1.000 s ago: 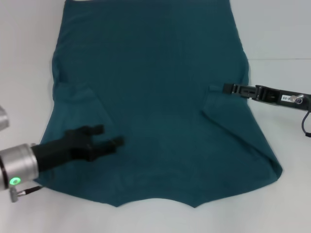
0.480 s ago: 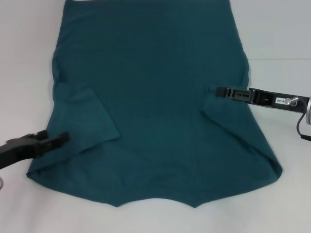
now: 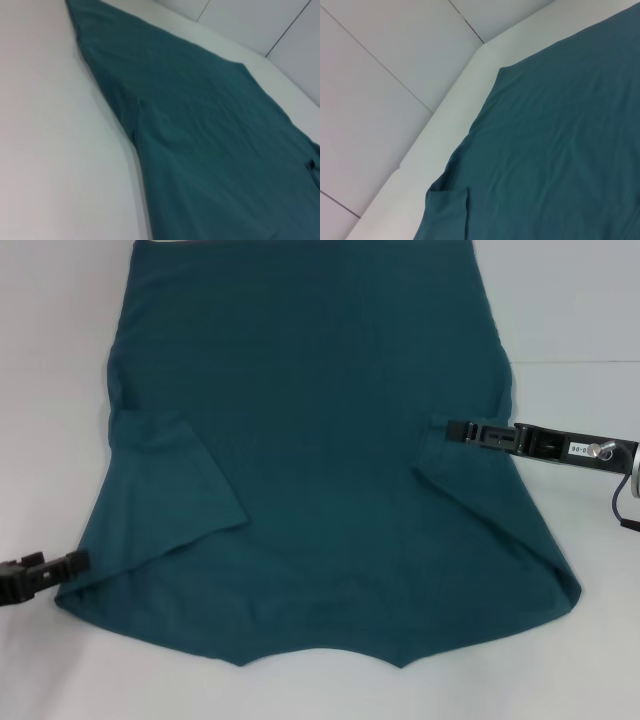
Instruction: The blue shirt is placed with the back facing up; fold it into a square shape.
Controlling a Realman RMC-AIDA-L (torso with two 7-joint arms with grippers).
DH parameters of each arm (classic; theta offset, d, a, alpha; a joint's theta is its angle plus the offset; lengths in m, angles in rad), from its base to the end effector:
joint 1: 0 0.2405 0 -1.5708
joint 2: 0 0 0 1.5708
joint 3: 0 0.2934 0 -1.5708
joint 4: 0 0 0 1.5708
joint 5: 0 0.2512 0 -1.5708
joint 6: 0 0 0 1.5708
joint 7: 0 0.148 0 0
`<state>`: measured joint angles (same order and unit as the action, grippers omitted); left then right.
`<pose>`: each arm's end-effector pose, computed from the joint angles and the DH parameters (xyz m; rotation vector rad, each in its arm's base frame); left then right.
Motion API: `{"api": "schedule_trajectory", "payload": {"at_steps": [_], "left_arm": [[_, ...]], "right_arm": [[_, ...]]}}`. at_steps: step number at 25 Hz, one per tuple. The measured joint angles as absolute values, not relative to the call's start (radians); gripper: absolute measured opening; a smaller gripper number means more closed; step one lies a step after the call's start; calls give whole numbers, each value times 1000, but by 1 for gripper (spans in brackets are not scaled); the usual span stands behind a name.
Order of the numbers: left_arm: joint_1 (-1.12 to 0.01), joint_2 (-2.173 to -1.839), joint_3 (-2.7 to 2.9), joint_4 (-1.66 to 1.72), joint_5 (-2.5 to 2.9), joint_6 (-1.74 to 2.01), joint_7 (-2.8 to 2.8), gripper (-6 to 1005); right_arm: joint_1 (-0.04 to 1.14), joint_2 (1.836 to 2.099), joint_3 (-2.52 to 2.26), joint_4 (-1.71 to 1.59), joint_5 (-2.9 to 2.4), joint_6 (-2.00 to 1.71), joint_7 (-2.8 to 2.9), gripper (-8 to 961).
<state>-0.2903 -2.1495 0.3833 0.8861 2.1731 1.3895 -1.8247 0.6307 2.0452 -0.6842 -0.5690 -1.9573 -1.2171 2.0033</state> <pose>-0.4340 0.3094 0.0380 -2.0228 -1.3898 -0.5835 0.3150 0.4465 -0.0132 -2.2448 1.4340 0.7630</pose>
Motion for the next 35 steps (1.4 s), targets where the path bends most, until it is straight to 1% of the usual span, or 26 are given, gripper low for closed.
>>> {"api": "schedule_trajectory", "payload": {"at_steps": [35], "left_arm": [[-304,-2153,417,876,2280,1422,-1826,852]], "right_arm": [[633,2045,-675,-569,-1951,-1218,2006,931]]}}
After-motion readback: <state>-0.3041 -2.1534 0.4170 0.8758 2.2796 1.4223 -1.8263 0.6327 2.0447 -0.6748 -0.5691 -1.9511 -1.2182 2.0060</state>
